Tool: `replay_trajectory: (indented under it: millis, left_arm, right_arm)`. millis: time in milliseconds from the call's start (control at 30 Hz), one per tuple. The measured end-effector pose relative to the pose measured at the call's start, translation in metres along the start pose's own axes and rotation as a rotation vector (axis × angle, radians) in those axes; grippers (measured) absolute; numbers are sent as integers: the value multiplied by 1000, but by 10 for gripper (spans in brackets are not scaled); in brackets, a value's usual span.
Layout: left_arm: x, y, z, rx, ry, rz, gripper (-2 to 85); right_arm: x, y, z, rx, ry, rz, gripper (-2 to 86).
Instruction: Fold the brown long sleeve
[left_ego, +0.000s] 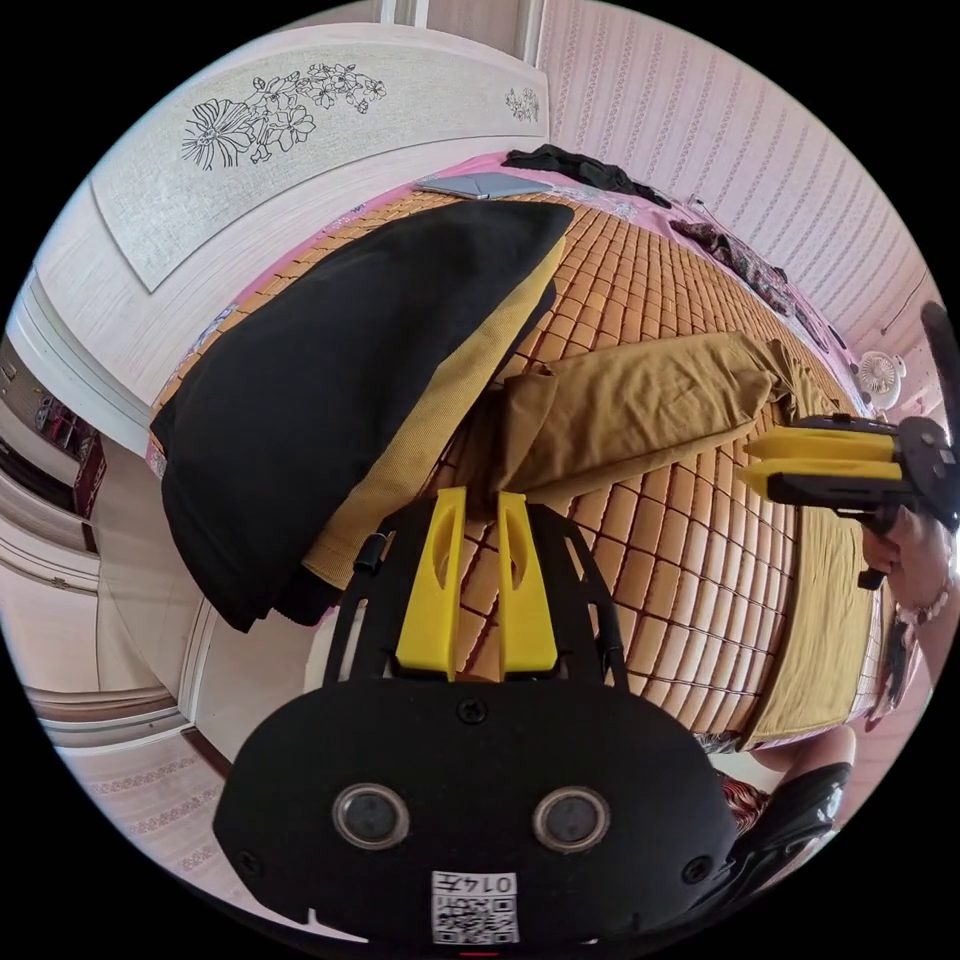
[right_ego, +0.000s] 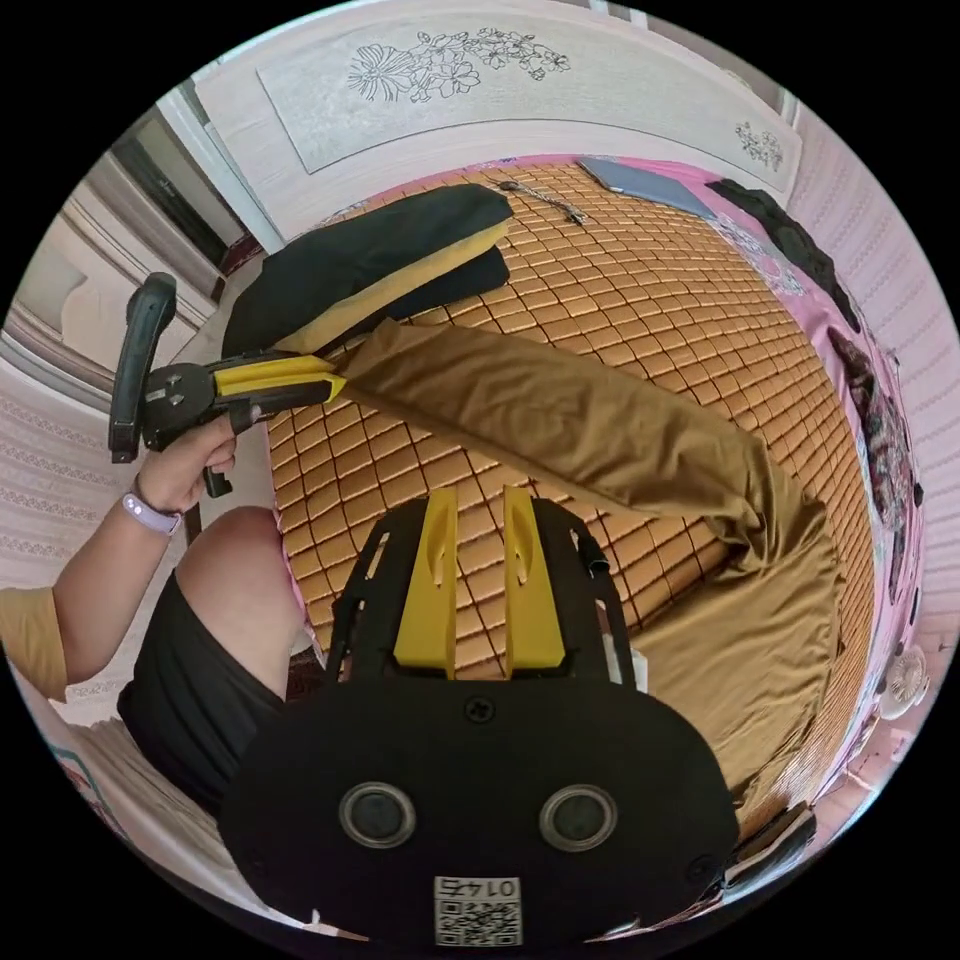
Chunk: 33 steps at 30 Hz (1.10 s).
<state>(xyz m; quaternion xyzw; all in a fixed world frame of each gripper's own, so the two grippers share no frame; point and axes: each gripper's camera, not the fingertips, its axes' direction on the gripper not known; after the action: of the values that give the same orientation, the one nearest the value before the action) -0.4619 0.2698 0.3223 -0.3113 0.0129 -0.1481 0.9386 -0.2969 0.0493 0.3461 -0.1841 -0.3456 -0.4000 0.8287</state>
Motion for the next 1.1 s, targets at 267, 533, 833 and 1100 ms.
replay_trajectory:
  millis: [267,533,833,1100]
  left_arm:
    - [3,0,4,30,37,-36,3]
    - [73,-22,-95,480,277,110,-6]
    - [305,9,-202,684,887,734,27]
    - [382,97,-87,63,884,928,57]
  right_arm:
    - [0,-22,23,-35,2,23,11]
    - [94,57,-88,381,-189,367,-4]
    - [128,360,-217,655,-78,726,13]
    - [98,505,-139,159,-77,1045,57]
